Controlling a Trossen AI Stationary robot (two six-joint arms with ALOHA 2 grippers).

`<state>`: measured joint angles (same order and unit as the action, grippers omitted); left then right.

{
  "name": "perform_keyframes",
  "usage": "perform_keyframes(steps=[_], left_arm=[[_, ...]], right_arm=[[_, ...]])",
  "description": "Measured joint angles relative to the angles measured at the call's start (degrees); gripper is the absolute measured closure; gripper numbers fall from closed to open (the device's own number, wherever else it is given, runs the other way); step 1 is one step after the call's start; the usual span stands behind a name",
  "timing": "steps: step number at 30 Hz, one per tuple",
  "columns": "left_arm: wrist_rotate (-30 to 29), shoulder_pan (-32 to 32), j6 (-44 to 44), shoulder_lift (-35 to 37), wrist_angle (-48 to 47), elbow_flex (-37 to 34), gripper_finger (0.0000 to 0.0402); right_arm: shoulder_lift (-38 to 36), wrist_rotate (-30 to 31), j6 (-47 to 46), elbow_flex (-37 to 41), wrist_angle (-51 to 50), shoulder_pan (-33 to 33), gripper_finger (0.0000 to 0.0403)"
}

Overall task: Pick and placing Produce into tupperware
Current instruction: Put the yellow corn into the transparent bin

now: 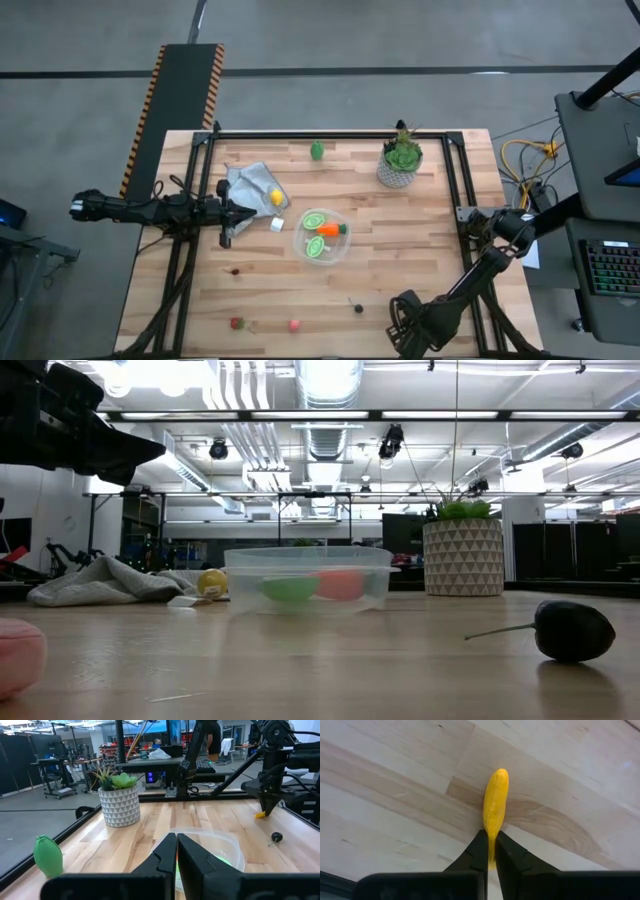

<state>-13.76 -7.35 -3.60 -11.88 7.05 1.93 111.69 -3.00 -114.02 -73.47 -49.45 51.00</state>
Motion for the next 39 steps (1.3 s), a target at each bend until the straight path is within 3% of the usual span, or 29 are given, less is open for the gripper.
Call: perform_keyframes(steps=[5, 11, 21, 33, 39], left_arm=[[0.0, 0.0, 0.0, -0.1, 0.0, 0.0, 0.0402], [0.0, 0.0, 0.0, -0.1, -0.1, 0.0, 0.0402], [0.0, 0.0, -0.1, -0.1, 0.0, 0.0, 0.0402], [0.0, 0.0, 0.1, -0.1, -0.1, 0.0, 0.0402], [0.0, 0.0, 0.2, -0.1, 0.0, 0.0, 0.0402]], right_arm=[[-0.5, 1.8, 0.5, 0.0, -0.3, 0.0, 0.0390], [-2.0, 12.3, 3.3, 0.0, -1.8, 0.2, 0.0390], [-3.2, 38.9, 7.2, 0.1, -3.6, 1.5, 0.0390], [-3.0, 64.3, 18.7, 1.0, -3.7, 2.6, 0.0390], [-3.0, 66.1, 17.8, 2.6, -3.9, 2.6, 0.0390]])
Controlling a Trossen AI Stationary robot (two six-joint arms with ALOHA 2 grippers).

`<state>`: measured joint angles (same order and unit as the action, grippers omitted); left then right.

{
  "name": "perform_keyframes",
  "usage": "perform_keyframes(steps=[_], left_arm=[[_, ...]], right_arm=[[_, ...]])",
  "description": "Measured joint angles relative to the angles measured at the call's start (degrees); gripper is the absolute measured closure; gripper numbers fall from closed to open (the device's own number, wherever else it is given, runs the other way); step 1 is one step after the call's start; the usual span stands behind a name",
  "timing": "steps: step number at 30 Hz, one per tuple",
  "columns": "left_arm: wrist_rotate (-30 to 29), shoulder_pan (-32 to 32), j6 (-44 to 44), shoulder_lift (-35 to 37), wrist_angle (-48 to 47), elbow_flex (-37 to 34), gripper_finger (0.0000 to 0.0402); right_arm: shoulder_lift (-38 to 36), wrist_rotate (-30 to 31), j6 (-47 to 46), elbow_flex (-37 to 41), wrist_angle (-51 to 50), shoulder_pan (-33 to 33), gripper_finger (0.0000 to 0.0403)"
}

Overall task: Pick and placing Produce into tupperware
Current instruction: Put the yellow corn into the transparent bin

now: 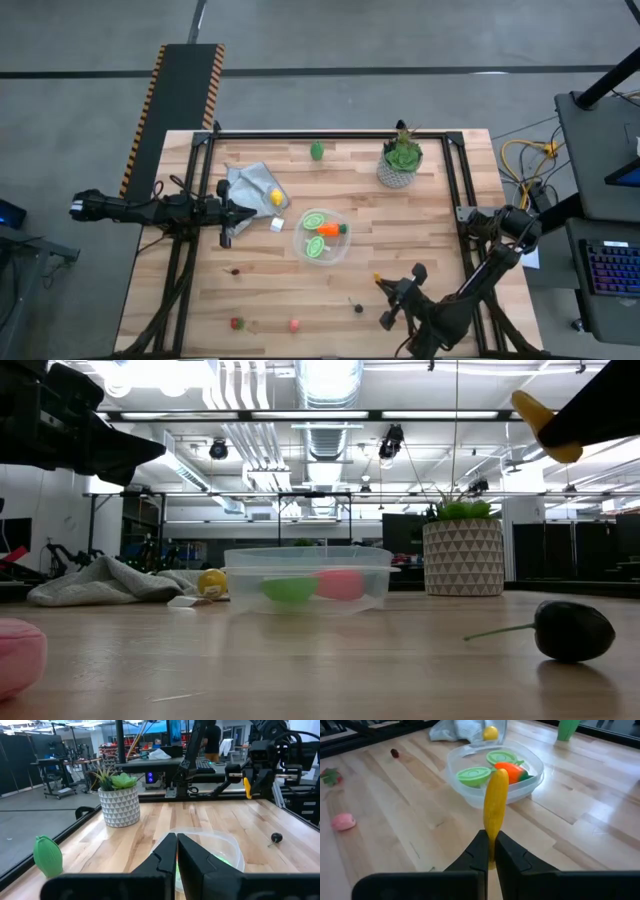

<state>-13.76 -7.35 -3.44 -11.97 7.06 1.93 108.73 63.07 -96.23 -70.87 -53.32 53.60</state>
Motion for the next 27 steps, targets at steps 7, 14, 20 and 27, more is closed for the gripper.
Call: perform_keyframes(steps=[7, 14, 20, 27], left_arm=[[0.0, 0.0, 0.0, 0.0, 0.0, 0.0, 0.0402], [0.0, 0.0, 0.0, 0.0, 0.0, 0.0, 0.0402], [0.0, 0.0, 0.0, 0.1, -0.1, 0.0, 0.0402], [0.0, 0.0, 0.0, 0.0, -0.1, 0.0, 0.0402]], right_arm=[[-0.1, 1.4, 2.2, 0.2, -0.1, -0.6, 0.0390], [-2.4, 5.2, 2.3, 3.0, -0.5, -2.9, 0.0393], [-8.0, 12.3, 3.8, 8.6, 0.4, -3.7, 0.0394], [-17.1, 15.7, 5.3, 16.9, 1.7, -3.8, 0.0394]])
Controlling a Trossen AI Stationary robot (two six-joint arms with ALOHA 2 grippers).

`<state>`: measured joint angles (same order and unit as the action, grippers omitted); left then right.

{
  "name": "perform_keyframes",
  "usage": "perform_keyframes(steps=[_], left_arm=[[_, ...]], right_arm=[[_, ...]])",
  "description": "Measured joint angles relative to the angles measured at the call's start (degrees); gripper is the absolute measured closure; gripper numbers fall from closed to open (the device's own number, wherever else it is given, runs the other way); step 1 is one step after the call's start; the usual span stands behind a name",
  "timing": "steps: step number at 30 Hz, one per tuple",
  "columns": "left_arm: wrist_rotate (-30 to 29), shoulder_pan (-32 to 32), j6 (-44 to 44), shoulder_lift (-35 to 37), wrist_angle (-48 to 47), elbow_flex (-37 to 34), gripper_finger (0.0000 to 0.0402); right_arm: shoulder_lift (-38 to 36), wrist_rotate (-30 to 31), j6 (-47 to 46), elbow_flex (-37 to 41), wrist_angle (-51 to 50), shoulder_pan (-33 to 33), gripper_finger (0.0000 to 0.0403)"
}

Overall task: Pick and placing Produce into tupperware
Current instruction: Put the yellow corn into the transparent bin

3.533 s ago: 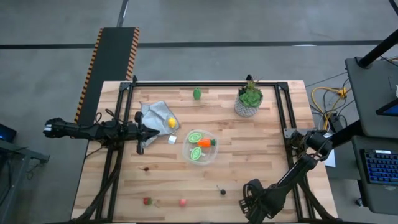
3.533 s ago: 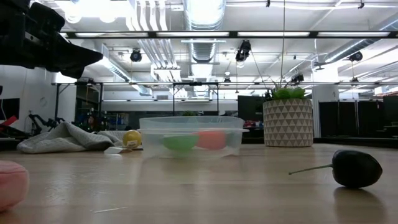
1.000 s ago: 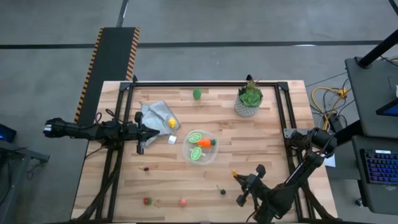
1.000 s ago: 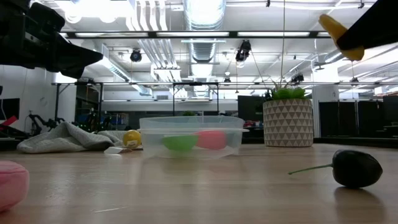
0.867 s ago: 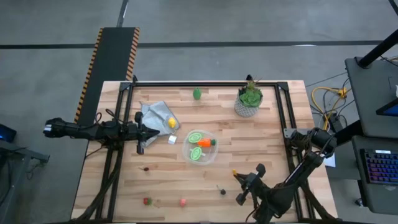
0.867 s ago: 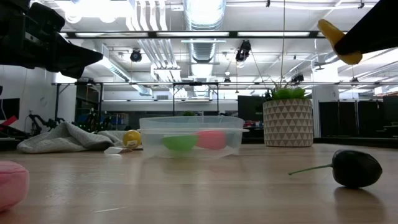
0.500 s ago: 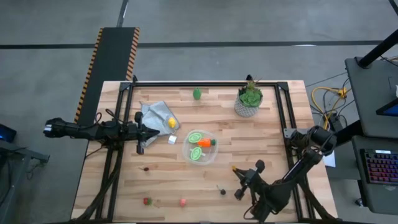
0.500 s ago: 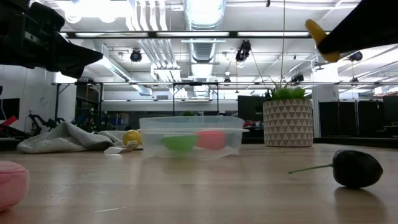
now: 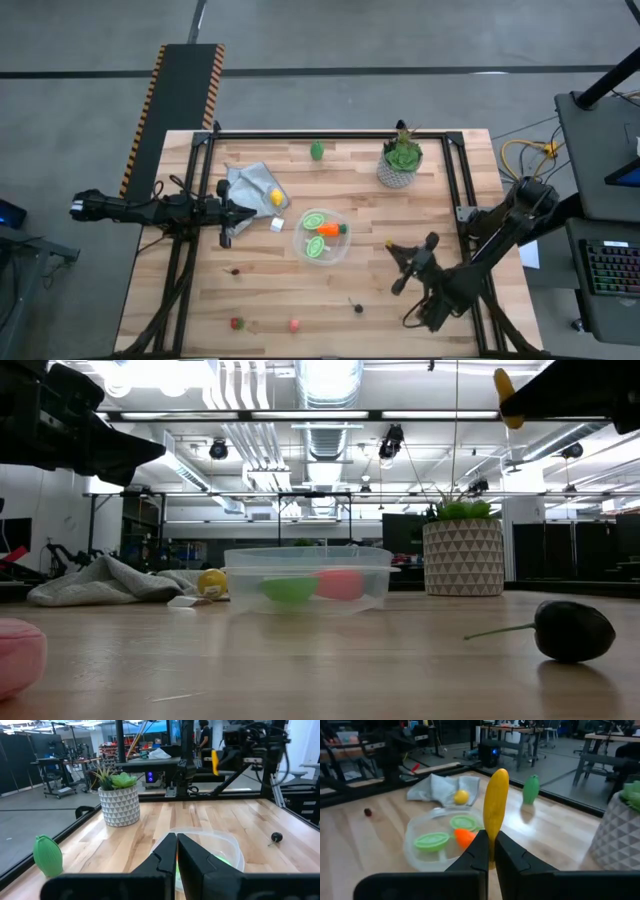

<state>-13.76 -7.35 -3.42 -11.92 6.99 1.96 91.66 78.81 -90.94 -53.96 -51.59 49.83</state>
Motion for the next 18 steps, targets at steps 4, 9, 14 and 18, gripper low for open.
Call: perform_keyframes(steps=[4, 9, 14, 18], left_arm=[[0.0, 0.0, 0.0, 0.0, 0.0, 0.0, 0.0402], [0.0, 0.0, 0.0, 0.0, 0.1, 0.0, 0.0402], [0.0, 0.0, 0.0, 0.1, 0.0, 0.0, 0.0402], [0.0, 0.0, 0.0, 0.1, 0.1, 0.0, 0.0402]], right_arm=[[-5.0, 0.3, 1.1, 4.0, 0.2, -0.1, 0.0394], [-9.8, 0.3, 3.4, 6.9, 0.8, -0.1, 0.0394], [-13.8, -0.4, 9.4, 7.0, 2.0, -0.1, 0.0394], [-17.9, -1.3, 20.0, 6.3, 8.1, -0.1, 0.0394]])
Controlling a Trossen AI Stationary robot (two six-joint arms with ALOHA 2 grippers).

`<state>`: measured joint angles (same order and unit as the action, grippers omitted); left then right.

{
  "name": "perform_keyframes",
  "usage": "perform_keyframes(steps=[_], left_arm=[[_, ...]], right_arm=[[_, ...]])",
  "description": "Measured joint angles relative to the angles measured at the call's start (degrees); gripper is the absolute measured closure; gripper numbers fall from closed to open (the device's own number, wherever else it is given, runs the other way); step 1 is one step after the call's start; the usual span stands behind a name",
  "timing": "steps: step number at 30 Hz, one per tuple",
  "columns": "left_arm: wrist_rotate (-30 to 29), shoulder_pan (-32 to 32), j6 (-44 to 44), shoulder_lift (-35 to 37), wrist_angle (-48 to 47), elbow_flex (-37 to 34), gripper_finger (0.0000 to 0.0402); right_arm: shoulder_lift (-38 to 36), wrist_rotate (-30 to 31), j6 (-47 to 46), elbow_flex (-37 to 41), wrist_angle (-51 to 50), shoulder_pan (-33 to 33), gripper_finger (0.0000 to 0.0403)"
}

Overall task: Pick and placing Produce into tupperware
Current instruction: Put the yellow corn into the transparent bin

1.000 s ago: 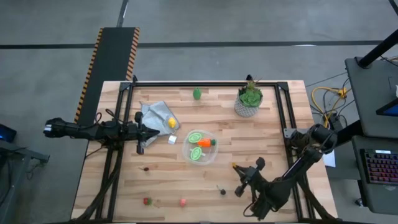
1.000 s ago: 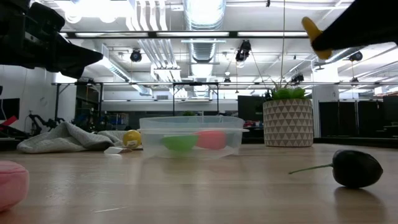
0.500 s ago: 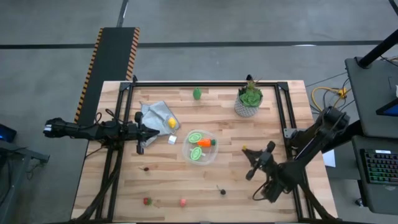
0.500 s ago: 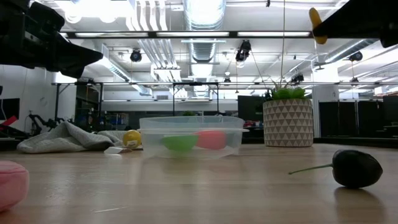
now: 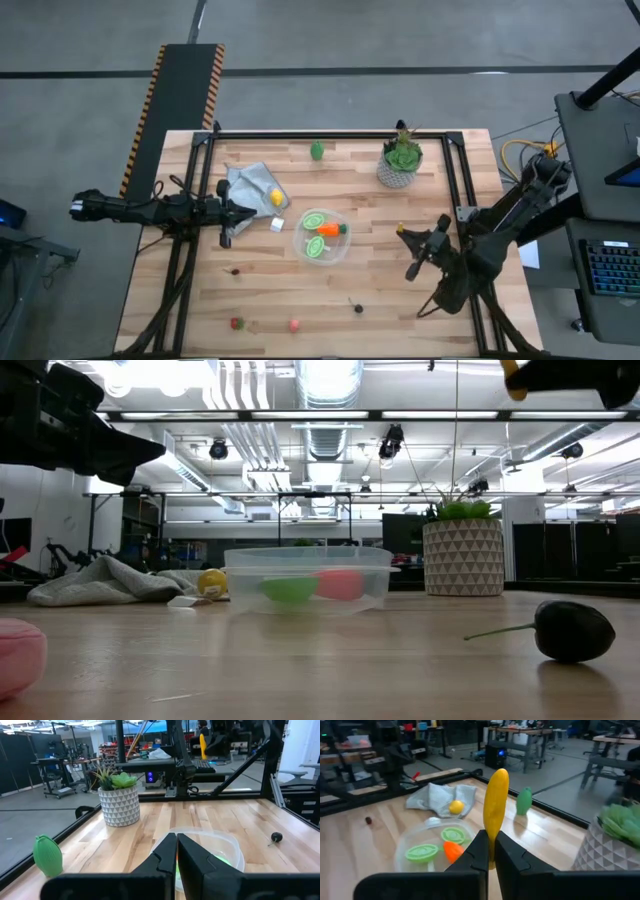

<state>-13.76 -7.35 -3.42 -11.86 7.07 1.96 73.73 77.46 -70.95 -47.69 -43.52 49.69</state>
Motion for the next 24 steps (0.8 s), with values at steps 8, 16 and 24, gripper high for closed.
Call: perform_keyframes(steps=[8, 16, 24], left_arm=[[0.0, 0.0, 0.0, -0.1, 0.0, 0.0, 0.0402], [0.0, 0.0, 0.0, 0.0, 0.1, 0.0, 0.0402], [0.0, 0.0, 0.0, 0.0, 0.0, 0.0, 0.0402]], right_arm=[[-7.0, -17.4, 20.2, -2.3, 13.4, -3.0, 0.0394], [-6.2, -34.4, 38.7, -8.9, 16.0, -10.3, 0.0394], [-6.2, -49.0, 44.6, -11.4, 14.5, -20.8, 0.0394]])
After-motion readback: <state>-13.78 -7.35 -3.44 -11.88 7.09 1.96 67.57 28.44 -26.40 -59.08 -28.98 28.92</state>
